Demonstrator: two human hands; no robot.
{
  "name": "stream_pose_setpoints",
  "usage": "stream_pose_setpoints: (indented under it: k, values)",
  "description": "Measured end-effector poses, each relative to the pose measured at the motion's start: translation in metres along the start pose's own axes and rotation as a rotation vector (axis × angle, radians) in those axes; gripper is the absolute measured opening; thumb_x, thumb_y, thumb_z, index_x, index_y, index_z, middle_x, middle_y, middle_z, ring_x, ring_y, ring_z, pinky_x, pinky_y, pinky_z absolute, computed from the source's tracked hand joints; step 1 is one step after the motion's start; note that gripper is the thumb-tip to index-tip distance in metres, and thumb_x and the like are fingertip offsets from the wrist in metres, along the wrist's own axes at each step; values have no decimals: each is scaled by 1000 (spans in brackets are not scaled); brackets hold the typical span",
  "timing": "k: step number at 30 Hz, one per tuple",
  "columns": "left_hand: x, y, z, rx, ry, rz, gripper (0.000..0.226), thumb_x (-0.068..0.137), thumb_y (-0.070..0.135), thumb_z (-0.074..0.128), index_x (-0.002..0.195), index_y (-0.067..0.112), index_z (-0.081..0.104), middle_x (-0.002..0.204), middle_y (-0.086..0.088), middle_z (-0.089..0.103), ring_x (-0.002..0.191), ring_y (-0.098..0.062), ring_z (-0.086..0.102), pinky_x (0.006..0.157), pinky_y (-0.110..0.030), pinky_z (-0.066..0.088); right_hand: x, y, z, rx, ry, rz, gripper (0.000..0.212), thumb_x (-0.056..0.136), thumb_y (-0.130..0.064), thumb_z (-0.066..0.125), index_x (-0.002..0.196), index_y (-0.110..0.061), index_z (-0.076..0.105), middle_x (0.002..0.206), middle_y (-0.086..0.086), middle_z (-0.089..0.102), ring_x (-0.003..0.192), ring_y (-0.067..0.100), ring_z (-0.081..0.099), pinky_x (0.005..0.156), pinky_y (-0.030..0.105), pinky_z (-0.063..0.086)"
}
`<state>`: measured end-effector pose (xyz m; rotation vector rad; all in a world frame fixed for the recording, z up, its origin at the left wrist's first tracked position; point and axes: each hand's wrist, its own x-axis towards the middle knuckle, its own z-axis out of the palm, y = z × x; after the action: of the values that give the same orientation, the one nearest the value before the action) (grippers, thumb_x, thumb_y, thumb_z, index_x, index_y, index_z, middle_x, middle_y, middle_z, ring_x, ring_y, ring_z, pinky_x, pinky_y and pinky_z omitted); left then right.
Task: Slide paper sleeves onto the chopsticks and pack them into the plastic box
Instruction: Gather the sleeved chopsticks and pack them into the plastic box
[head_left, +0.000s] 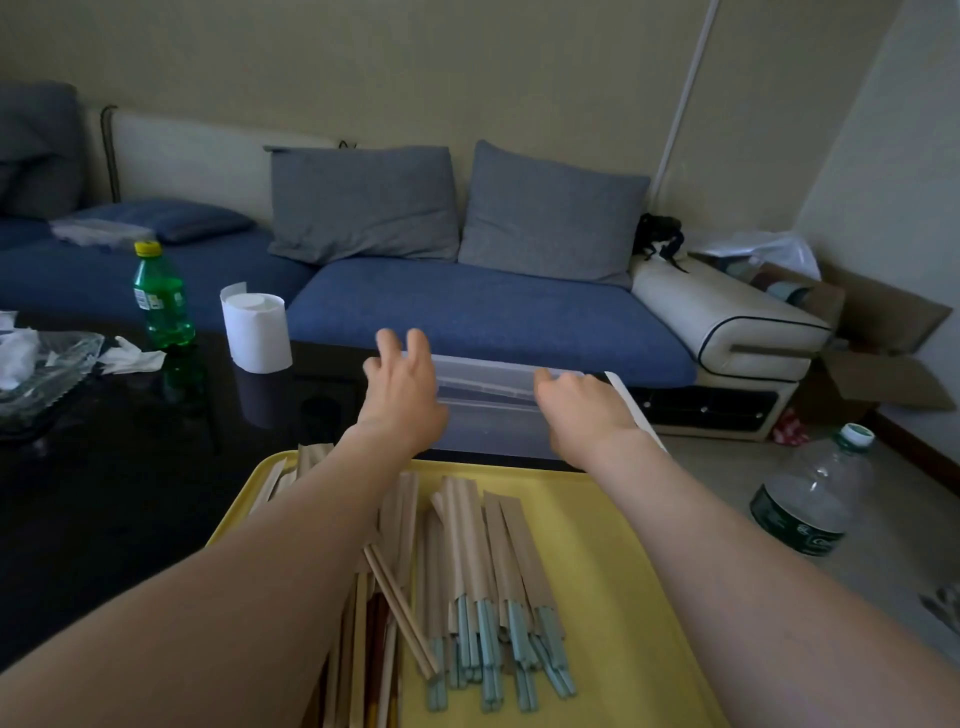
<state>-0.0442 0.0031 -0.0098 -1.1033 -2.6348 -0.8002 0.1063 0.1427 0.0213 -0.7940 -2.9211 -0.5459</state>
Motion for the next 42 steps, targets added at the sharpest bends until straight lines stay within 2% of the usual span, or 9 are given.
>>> stream_pose_setpoints:
  k: [4, 10, 14, 18, 24, 27, 32, 37, 42]
  values:
    - [-3, 2, -8, -314, 11, -138, 84, 86, 22, 76, 148, 9, 20, 137, -13, 26, 109, -33, 45, 91, -37, 46, -4, 4, -18, 100, 57, 38, 27, 87, -14, 69, 108, -16, 51, 110, 10, 64, 106, 38, 66, 74, 37, 42]
    - [-2, 4, -13, -510, 106, -301, 86, 94, 25, 72, 153, 10, 11, 141, -21, 35, 98, -29, 46, 87, -39, 44, -1, 7, -28, 276, 89, 143, 31, 80, -28, 72, 108, -20, 60, 91, 1, 60, 82, 27, 62, 66, 34, 44]
    - [3, -1, -12, -541, 78, -352, 78, 90, 24, 77, 144, 5, 23, 136, -20, 41, 104, -28, 46, 86, -40, 48, 9, 14, -24, 387, 184, 249, 32, 86, -32, 72, 111, -19, 58, 95, 1, 61, 87, 29, 62, 69, 36, 48]
    - [10, -10, -11, -481, 34, -388, 71, 84, 28, 83, 132, 2, 36, 125, -16, 48, 102, -26, 51, 77, -37, 45, 25, 15, -13, 681, 510, 383, 27, 97, -19, 69, 118, -14, 53, 114, 7, 55, 94, 31, 58, 70, 39, 44]
    - [13, -12, -5, -326, -99, -307, 45, 89, 29, 75, 124, 9, 56, 134, -13, 49, 108, -28, 55, 91, -38, 51, 40, 9, -3, 554, 662, 558, 8, 99, -16, 77, 104, -17, 71, 122, 12, 48, 110, 37, 52, 80, 35, 39]
    - [13, -11, -3, -246, -164, -272, 56, 94, 33, 69, 142, 13, 50, 146, -13, 44, 126, -34, 48, 105, -43, 45, 46, 6, -1, 790, 628, 515, 14, 105, -11, 67, 119, -15, 67, 122, 12, 55, 105, 35, 62, 79, 32, 39]
    - [15, -9, -3, -181, -236, -215, 74, 96, 30, 63, 161, 16, 30, 162, -10, 32, 141, -41, 35, 114, -44, 31, 47, -8, 11, 699, 226, 267, 84, 99, -1, 66, 168, -17, 19, 149, 17, 52, 126, 40, 59, 104, 53, 51]
    - [18, -14, 5, -103, -280, -181, 72, 100, 36, 55, 162, 17, 26, 171, -9, 13, 152, -40, 21, 118, -49, 27, 48, -7, 22, 582, -169, 221, 40, 114, -39, 34, 144, -23, 54, 143, 11, 61, 138, 37, 51, 125, 61, 22]
    - [17, -19, 7, -86, -268, -189, 69, 100, 40, 52, 160, 14, 29, 170, -8, 15, 146, -40, 29, 110, -48, 33, 46, -12, 13, 479, 23, 192, 28, 109, -31, 47, 122, -13, 64, 128, 14, 60, 124, 40, 56, 107, 52, 43]
